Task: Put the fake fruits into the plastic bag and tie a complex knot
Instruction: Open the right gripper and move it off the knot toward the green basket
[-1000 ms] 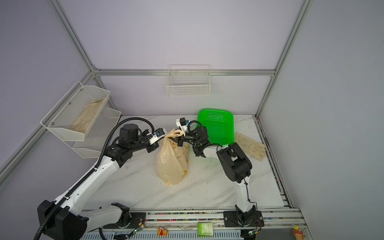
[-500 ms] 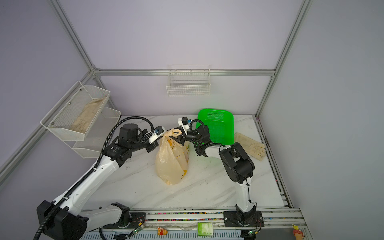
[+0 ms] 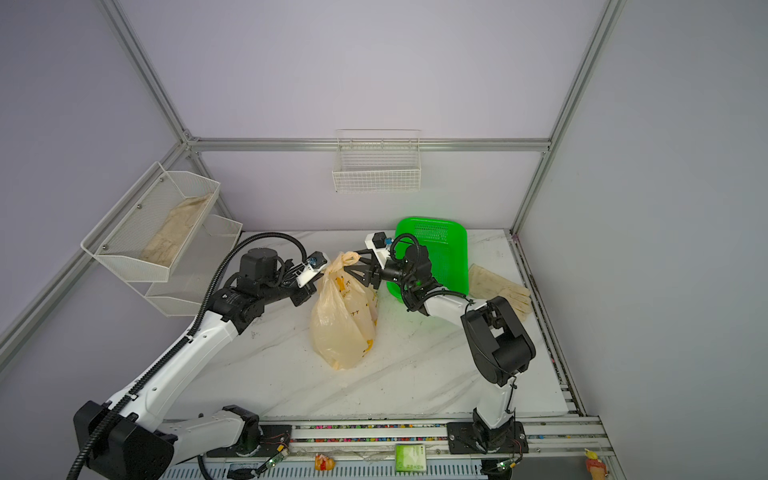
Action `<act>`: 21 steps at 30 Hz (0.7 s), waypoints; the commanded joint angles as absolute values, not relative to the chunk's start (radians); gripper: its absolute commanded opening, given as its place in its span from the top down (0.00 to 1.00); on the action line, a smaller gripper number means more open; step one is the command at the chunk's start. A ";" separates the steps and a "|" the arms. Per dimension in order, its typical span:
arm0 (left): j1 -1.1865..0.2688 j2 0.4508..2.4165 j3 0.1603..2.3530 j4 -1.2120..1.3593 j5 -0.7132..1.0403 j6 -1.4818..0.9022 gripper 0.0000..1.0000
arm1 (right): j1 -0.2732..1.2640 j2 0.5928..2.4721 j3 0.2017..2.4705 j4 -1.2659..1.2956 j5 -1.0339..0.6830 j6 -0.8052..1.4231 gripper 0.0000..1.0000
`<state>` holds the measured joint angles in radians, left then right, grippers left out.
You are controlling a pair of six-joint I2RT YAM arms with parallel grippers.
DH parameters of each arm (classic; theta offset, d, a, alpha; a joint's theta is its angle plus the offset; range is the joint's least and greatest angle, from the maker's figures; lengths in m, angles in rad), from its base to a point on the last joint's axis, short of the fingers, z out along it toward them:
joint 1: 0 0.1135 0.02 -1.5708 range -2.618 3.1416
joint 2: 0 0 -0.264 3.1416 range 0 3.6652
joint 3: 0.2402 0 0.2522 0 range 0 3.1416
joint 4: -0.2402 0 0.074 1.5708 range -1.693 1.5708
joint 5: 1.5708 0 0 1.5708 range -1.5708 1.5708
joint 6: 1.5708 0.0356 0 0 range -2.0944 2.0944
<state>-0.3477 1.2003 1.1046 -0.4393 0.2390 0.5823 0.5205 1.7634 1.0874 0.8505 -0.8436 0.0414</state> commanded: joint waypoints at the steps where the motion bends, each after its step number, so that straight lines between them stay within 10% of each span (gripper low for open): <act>1: -0.350 1.181 1.196 -0.414 0.246 0.565 1.00 | 0.507 1.665 1.061 0.642 -0.759 -0.110 0.37; 12: -0.353 1.181 1.173 -0.376 0.277 0.594 1.00 | 0.506 1.661 1.233 0.303 -0.865 -0.166 0.20; 21: -0.356 1.194 1.179 -0.376 0.277 0.600 1.00 | 0.506 1.649 1.253 0.293 -0.962 -0.186 0.34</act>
<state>-0.3492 1.2003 1.1046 -0.4118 0.2581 0.5877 0.5041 1.6611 1.2270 0.3084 -0.8936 -0.1577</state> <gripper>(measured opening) 0.047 0.663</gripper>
